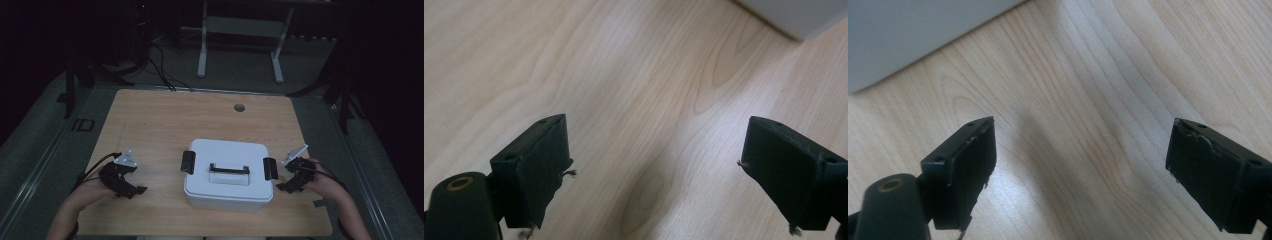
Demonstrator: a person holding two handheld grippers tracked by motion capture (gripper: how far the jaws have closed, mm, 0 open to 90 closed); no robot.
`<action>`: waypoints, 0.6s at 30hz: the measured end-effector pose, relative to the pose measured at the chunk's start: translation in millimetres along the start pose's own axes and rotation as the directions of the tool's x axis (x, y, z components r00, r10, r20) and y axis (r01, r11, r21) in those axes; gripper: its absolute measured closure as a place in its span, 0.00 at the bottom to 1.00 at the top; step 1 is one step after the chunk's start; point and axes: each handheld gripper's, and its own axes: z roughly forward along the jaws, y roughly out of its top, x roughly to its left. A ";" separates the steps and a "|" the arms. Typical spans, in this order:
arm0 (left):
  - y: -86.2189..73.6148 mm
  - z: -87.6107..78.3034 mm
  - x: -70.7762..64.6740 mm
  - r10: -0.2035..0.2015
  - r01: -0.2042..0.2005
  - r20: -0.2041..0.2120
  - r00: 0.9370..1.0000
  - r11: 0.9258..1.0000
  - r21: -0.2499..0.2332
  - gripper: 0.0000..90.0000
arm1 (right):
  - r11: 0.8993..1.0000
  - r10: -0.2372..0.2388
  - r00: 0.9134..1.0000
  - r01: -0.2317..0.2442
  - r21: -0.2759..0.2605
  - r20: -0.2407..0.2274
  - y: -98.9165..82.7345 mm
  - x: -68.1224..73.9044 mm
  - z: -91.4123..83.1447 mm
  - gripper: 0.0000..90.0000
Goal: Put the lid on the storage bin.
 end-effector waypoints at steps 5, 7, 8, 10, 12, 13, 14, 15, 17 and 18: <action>-15.6 5.5 -0.6 -0.025 0.025 -0.003 1.000 1.000 -0.012 0.14 | 0.998 0.035 0.999 -0.034 -0.044 0.021 -7.3 -3.5 1.2 0.14; -20.3 5.1 -0.1 -0.040 0.039 -0.020 0.999 0.999 -0.022 0.14 | 0.995 0.064 0.997 -0.062 -0.073 0.032 -10.4 -5.7 1.0 0.14; -22.4 4.5 0.6 -0.047 0.046 -0.022 0.999 0.998 -0.036 0.14 | 0.993 0.080 0.996 -0.076 -0.089 0.041 -12.2 -7.3 1.2 0.14; -26.3 4.1 2.1 -0.063 0.061 -0.025 0.998 0.997 -0.051 0.14 | 0.988 0.118 0.992 -0.113 -0.108 0.039 -15.3 -9.3 1.6 0.14; -29.5 5.8 2.7 -0.071 0.069 -0.044 0.996 0.996 -0.050 0.14 | 0.982 0.146 0.988 -0.138 -0.129 0.048 -17.7 -10.6 2.5 0.14; -29.5 5.8 2.7 -0.071 0.069 -0.044 0.996 0.996 -0.050 0.14 | 0.982 0.146 0.988 -0.138 -0.129 0.048 -17.7 -10.6 2.5 0.14; -32.9 7.3 3.3 -0.078 0.075 -0.062 0.995 0.996 -0.056 0.14 | 0.978 0.161 0.986 -0.152 -0.140 0.052 -18.9 -11.4 3.2 0.14; -34.6 7.7 3.2 -0.092 0.087 -0.069 0.993 0.994 -0.071 0.14 | 0.966 0.205 0.976 -0.190 -0.175 0.073 -21.9 -13.2 5.6 0.14; -37.5 8.0 3.1 -0.107 0.100 -0.082 0.991 0.991 -0.084 0.14 | 0.955 0.238 0.967 -0.217 -0.200 0.088 -24.4 -14.5 8.3 0.14; -38.9 8.1 3.2 -0.107 0.100 -0.093 0.990 0.991 -0.085 0.14 | 0.950 0.251 0.963 -0.226 -0.214 0.101 -25.3 -15.1 9.3 0.14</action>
